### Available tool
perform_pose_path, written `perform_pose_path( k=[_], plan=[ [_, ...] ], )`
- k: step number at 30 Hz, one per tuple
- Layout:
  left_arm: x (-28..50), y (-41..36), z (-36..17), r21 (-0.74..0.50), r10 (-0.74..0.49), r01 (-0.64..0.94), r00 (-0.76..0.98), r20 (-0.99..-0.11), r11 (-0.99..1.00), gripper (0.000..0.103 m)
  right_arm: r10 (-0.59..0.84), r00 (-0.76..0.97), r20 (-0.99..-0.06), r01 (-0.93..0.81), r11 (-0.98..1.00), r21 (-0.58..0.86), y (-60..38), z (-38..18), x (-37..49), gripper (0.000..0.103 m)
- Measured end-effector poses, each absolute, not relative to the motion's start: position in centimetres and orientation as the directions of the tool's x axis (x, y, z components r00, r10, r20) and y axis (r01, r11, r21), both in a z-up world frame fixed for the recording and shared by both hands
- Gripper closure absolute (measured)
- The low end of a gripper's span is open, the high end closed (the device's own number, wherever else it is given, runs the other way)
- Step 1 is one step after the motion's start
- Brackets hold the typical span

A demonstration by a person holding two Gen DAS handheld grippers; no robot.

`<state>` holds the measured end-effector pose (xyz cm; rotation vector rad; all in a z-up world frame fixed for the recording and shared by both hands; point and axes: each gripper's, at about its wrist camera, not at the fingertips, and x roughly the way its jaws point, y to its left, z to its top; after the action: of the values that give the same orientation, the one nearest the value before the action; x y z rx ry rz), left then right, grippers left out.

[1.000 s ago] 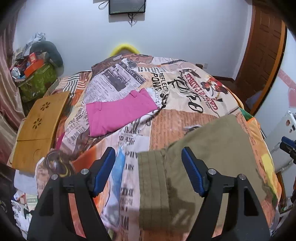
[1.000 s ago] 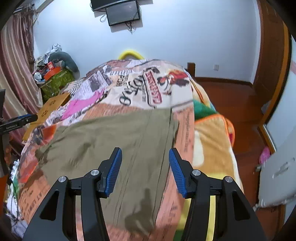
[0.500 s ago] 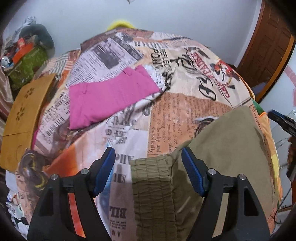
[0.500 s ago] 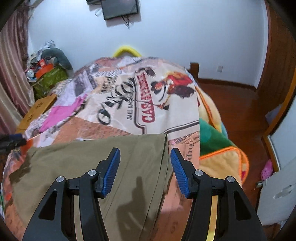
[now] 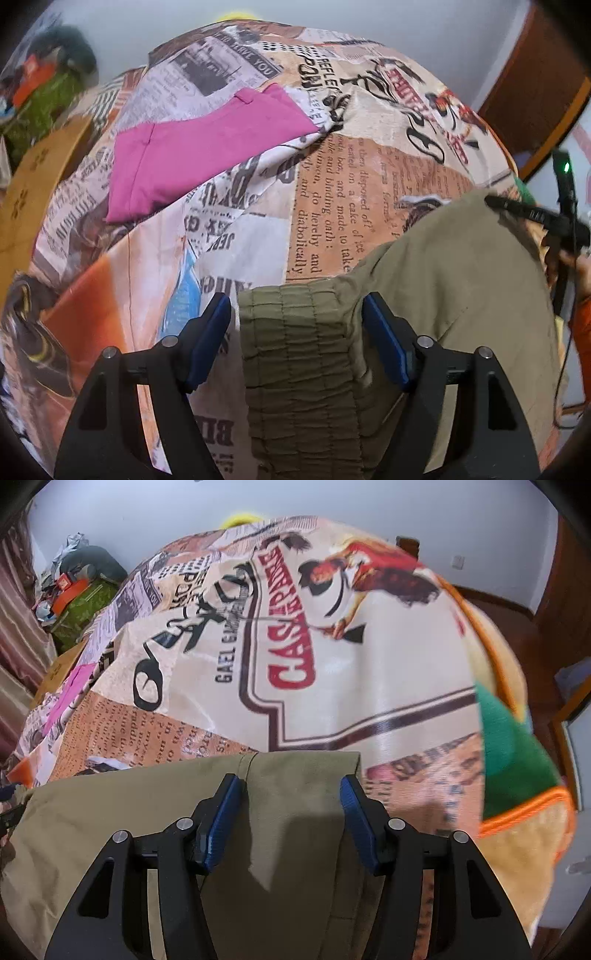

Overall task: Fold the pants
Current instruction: 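Lift and fold the pants again with both grippers toward each other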

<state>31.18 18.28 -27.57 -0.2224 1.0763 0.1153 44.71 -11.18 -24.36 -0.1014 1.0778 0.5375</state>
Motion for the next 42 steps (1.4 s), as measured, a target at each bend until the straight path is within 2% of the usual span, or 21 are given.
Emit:
perform_pose_path(
  k=[2, 5, 11, 17, 22, 25, 28, 31, 33, 35, 42],
  plan=[
    [31.0, 18.8, -27.4, -0.135, -0.007, -0.231, 0.484, -0.875, 0.964, 0.036, 0.351, 0.366, -0.862, -0.48, 0.865, 0.148, -10.8, -24.5, 44.4, 0.059],
    [31.0, 19.5, -27.5, -0.158, -0.008, -0.266, 0.489, -0.872, 0.951, 0.036, 0.312, 0.378, -0.872, -0.506, 0.858, 0.087, -10.2, -24.4, 44.3, 0.06],
    [30.9, 19.5, -28.1, -0.129, 0.035, -0.302, 0.483, -0.875, 0.945, 0.033, 0.286, 0.39, -0.875, -0.504, 0.862, 0.057, -10.2, -24.5, 44.0, 0.06],
    [30.5, 18.3, -27.0, -0.037, 0.096, -0.266, 0.47, -0.877, 0.963, 0.032, 0.242, 0.415, -0.877, -0.492, 0.87, 0.007, -9.5, -23.7, 43.8, 0.06],
    [30.0, 17.0, -25.0, 0.026, 0.133, -0.218, 0.495, -0.859, 0.976, 0.032, 0.206, 0.496, -0.844, -0.504, 0.859, -0.087, -9.0, -21.2, 42.3, 0.06],
    [30.2, 16.2, -23.5, 0.006, 0.104, -0.182, 0.532, -0.84, 0.983, 0.032, 0.305, 0.488, -0.818, -0.525, 0.851, 0.004, -9.2, -18.9, 40.9, 0.059],
    [31.0, 15.2, -22.4, -0.039, 0.043, -0.134, 0.559, -0.828, 0.99, 0.031, 0.414, 0.458, -0.786, -0.545, 0.83, 0.12, -8.8, -17.1, 39.7, 0.053],
    [31.9, 13.9, -22.3, -0.083, -0.022, -0.084, 0.555, -0.831, 0.993, 0.023, 0.49, 0.411, -0.769, -0.576, 0.793, 0.197, -7.0, -16.3, 38.4, 0.049],
    [32.6, 13.0, -23.0, -0.094, -0.045, -0.065, 0.536, -0.843, 0.993, 0.022, 0.52, 0.364, -0.773, -0.599, 0.766, 0.234, -5.7, -16.5, 37.5, 0.048],
    [33.3, 12.3, -24.3, -0.094, -0.06, -0.046, 0.49, -0.87, 0.995, 0.022, 0.533, 0.299, -0.792, -0.619, 0.739, 0.264, -4.1, -17.3, 36.5, 0.042],
    [32.0, 10.2, -27.0, 0.022, 0.021, -0.003, 0.448, -0.894, 1.0, 0.022, 0.444, 0.144, -0.884, -0.698, 0.679, 0.228, -0.4, -22.4, 33.5, 0.041]
  ],
)
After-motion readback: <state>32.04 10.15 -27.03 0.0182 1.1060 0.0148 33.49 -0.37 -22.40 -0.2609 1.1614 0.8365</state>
